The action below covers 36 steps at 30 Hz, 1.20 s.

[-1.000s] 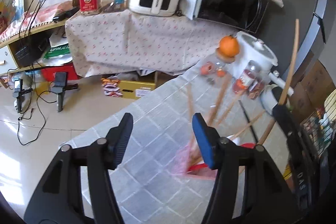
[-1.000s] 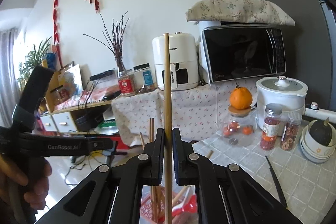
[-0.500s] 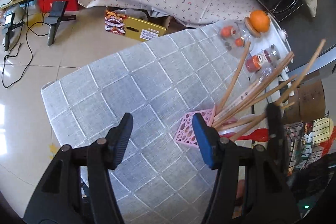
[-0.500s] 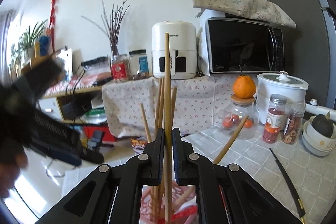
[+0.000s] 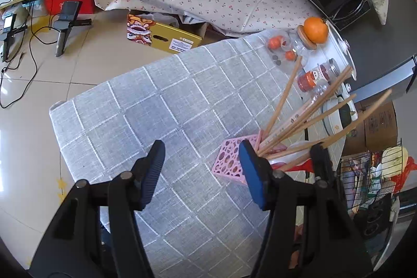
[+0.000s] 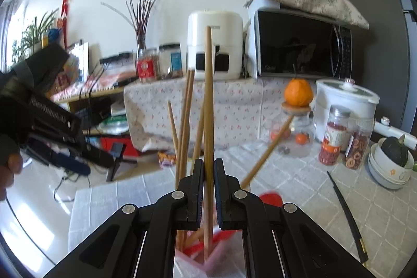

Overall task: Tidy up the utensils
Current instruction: 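Lower the wooden chopstick into the pink basket with the right gripper and open, then grasp one black gold-tipped chopstick from the table with the right gripper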

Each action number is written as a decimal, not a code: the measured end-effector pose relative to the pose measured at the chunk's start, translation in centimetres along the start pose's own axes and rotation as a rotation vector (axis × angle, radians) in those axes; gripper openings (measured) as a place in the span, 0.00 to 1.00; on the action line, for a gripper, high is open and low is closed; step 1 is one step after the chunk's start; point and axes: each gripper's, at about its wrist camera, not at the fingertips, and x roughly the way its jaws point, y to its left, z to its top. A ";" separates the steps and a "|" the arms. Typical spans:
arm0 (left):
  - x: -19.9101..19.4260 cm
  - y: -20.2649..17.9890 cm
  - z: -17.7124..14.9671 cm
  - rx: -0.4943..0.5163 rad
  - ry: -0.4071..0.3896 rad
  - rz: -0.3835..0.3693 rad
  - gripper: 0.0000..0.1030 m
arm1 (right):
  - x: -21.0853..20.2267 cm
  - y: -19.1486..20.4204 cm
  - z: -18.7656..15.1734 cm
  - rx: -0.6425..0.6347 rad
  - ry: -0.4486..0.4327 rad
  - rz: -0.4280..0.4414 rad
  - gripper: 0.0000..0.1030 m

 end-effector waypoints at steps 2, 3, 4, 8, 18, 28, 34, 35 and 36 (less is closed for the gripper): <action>0.0 -0.3 -0.1 0.008 0.000 -0.004 0.58 | -0.2 -0.3 -0.2 0.003 0.012 0.001 0.08; 0.0 -0.4 -0.2 0.012 -0.001 -0.006 0.58 | -0.4 -0.4 -0.2 0.008 0.015 0.009 0.08; 0.0 -0.6 -0.2 0.016 -0.002 -0.008 0.58 | -0.5 -0.4 -0.2 0.013 0.019 0.017 0.08; 0.1 -1.0 -0.3 0.032 -0.003 -0.010 0.58 | -0.9 -0.6 -0.2 0.028 0.020 0.037 0.08; -0.6 -1.5 -0.4 0.042 -0.029 -0.045 0.58 | -0.9 -1.8 0.9 0.071 0.088 0.045 0.09; -2.7 -3.2 -1.1 0.100 -0.097 -0.110 0.58 | -7.0 -8.3 8.0 0.168 -0.013 -0.002 0.50; -4.1 -4.6 -2.2 0.142 -0.133 -0.123 0.58 | -9.2 -16.2 9.1 0.186 0.049 -0.152 0.60; -4.1 -4.7 -2.4 0.141 -0.125 -0.130 0.58 | -9.0 -17.1 8.9 0.195 0.069 -0.166 0.60; -4.2 -5.0 -2.7 0.143 -0.122 -0.135 0.58 | -8.8 -18.4 8.5 0.215 0.097 -0.183 0.60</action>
